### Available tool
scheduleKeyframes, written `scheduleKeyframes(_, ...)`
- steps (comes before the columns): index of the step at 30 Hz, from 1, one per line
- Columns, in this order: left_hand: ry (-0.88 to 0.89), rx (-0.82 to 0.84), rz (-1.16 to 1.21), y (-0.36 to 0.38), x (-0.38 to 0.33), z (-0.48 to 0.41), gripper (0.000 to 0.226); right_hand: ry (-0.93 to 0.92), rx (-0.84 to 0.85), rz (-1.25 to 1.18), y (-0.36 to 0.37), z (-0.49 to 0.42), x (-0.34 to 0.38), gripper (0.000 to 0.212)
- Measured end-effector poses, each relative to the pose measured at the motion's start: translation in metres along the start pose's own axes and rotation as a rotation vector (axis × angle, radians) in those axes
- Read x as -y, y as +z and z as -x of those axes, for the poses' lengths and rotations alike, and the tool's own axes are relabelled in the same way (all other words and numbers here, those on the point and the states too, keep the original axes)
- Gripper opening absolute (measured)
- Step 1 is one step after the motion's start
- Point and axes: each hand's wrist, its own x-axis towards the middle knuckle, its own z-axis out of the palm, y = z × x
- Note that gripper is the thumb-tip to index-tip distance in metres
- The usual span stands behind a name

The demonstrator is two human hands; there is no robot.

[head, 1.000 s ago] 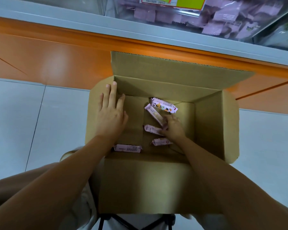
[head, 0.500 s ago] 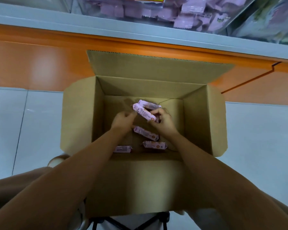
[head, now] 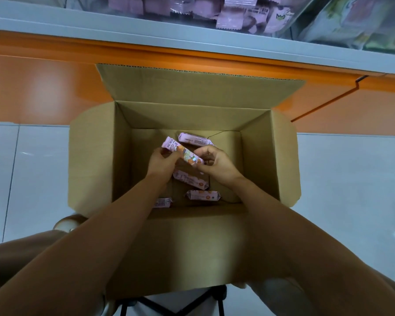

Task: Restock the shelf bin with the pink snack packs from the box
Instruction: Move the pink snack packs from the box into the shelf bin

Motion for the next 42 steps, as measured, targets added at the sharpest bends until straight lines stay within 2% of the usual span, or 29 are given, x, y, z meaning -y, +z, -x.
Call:
scheduleKeyframes(2, 0.156, -0.052, -0.253, -0.008, 0.000, -0.002, 0.061, -0.002, 0.039, 0.048, -0.008, -0.002, 0.002, 0.036)
scheduleKeyframes(4, 0.317, 0.049, -0.568, -0.016, -0.002, -0.004, 0.067, 0.006, 0.111, 0.092, -0.016, -0.004, 0.005, 0.040)
scheduleKeyframes(6, 0.365, 0.247, -0.813, -0.018, -0.002, -0.004, 0.054, 0.023, 0.178, 0.098, -0.022, -0.009, 0.005, 0.043)
scheduleKeyframes(8, 0.325, 0.376, -0.895, -0.018, 0.000, -0.005, 0.039, 0.029, 0.227, 0.058, -0.024, -0.013, 0.006, 0.046)
scheduleKeyframes(10, 0.263, 0.389, -0.828, -0.019, 0.001, -0.006, 0.034, 0.009, 0.166, 0.045, -0.021, -0.019, 0.006, 0.040)
scheduleKeyframes(13, 0.117, 0.285, -0.609, -0.024, 0.003, -0.009, 0.036, -0.015, -0.163, 0.096, -0.015, -0.034, 0.000, 0.026)
scheduleKeyframes(15, -0.001, 0.154, -0.418, -0.026, 0.005, -0.011, 0.040, -0.016, -0.289, 0.307, -0.012, -0.047, -0.010, 0.036)
scheduleKeyframes(17, -0.096, 0.057, -0.327, -0.029, 0.008, -0.017, 0.043, 0.048, -0.244, 0.553, -0.009, -0.057, -0.022, 0.053)
scheduleKeyframes(19, -0.140, 0.033, -0.315, -0.031, 0.010, -0.021, 0.046, 0.109, -0.202, 0.674, -0.004, -0.060, -0.029, 0.062)
scheduleKeyframes(22, -0.156, 0.033, -0.302, -0.032, 0.011, -0.023, 0.050, 0.133, -0.217, 0.746, 0.001, -0.061, -0.038, 0.048)
scheduleKeyframes(26, -0.154, 0.022, -0.312, -0.032, 0.010, -0.020, 0.046, 0.185, -0.198, 0.503, -0.003, -0.055, -0.031, 0.036)
scheduleKeyframes(30, 0.000, -0.007, -0.340, -0.032, -0.002, -0.008, 0.038, 0.132, -0.228, 0.214, -0.025, -0.038, -0.004, 0.032)
scheduleKeyframes(35, 0.151, 0.027, -0.395, -0.033, -0.023, 0.017, 0.029, 0.047, -0.112, 0.120, -0.044, -0.008, 0.035, 0.021)
scheduleKeyframes(38, 0.175, 0.113, -0.362, -0.030, -0.034, 0.040, 0.023, 0.008, -0.025, 0.095, -0.047, 0.014, 0.061, 0.024)
scheduleKeyframes(42, 0.177, 0.256, -0.307, -0.034, -0.043, 0.073, 0.028, -0.022, 0.092, 0.047, -0.042, 0.044, 0.093, 0.027)
